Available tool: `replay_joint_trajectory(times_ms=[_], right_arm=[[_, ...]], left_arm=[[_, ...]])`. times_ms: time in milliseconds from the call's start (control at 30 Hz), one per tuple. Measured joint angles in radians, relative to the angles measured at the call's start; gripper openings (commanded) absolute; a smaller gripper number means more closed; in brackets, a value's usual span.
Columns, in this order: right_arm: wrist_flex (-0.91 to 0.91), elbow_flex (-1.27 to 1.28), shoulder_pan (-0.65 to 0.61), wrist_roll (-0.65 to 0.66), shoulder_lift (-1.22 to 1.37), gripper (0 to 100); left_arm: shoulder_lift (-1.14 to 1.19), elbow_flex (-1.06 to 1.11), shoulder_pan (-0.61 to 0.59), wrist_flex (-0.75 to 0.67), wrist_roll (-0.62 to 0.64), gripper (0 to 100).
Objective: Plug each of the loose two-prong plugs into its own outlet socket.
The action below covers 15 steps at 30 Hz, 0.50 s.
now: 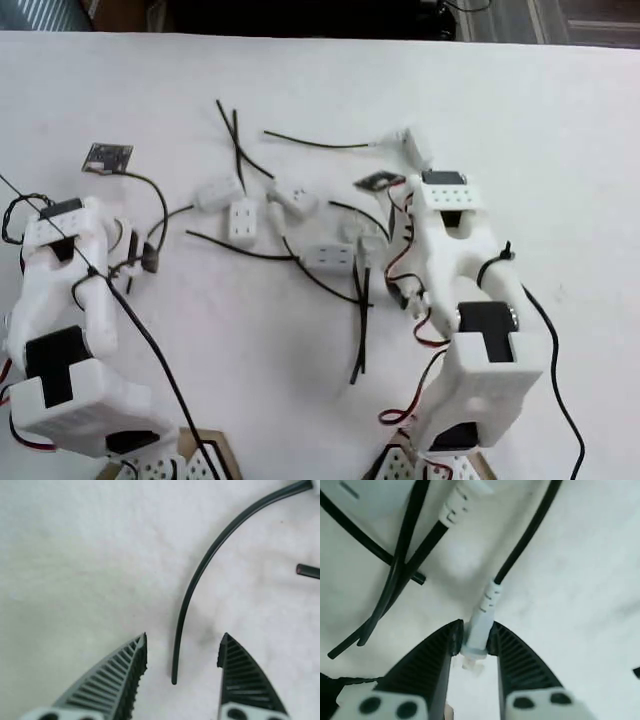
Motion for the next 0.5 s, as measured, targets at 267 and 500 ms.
replay_joint_trajectory(times_ms=[267,500], right_arm=[[0.149,0.0,-0.003,0.002,-0.278,1.7],[0.199,0.031,-0.003,0.003,-0.548,1.7]], left_arm=[[0.0,0.003,0.0,0.0,0.0,23],[-0.149,0.123,0.012,0.0,0.0,24]])
